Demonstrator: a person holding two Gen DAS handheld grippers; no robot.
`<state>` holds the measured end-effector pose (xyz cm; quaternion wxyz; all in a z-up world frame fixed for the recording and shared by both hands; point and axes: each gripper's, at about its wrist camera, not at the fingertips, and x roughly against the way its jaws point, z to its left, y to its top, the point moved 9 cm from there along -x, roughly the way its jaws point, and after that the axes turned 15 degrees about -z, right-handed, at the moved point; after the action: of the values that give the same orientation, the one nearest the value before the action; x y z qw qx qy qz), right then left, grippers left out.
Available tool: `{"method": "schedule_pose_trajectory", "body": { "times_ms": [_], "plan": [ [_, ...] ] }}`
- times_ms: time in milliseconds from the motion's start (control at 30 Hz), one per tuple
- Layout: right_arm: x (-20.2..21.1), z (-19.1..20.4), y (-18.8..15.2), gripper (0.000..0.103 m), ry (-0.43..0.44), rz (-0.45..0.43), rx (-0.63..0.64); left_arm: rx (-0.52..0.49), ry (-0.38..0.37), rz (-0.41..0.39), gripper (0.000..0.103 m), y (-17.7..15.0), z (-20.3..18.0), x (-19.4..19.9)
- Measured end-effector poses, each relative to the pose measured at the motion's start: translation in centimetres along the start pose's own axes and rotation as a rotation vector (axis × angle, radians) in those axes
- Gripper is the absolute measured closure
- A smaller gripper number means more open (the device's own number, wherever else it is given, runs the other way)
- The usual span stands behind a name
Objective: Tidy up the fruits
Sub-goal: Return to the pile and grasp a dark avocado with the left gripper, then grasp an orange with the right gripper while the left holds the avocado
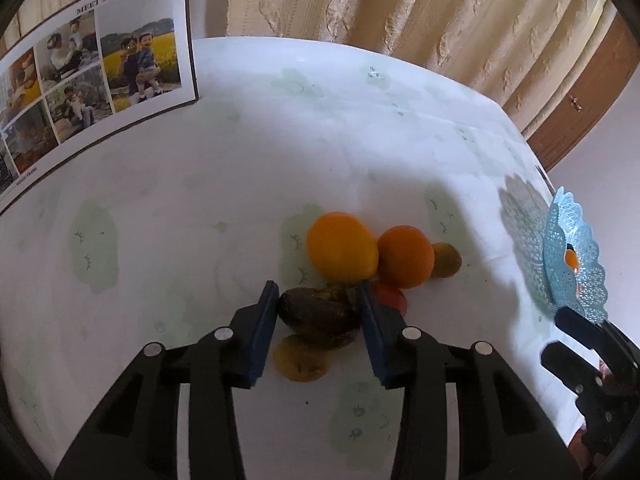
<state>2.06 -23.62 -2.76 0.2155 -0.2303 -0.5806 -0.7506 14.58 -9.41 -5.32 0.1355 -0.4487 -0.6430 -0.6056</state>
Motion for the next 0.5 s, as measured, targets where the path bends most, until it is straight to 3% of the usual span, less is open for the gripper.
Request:
{"method": "schedule_pose_trajectory", "body": {
  "times_ms": [500],
  "plan": [
    [-5.1,5.0,2.4,0.043,0.099,0.010,0.004,0.048,0.018,-0.051,0.062,1.2,2.4,3.5]
  ]
}}
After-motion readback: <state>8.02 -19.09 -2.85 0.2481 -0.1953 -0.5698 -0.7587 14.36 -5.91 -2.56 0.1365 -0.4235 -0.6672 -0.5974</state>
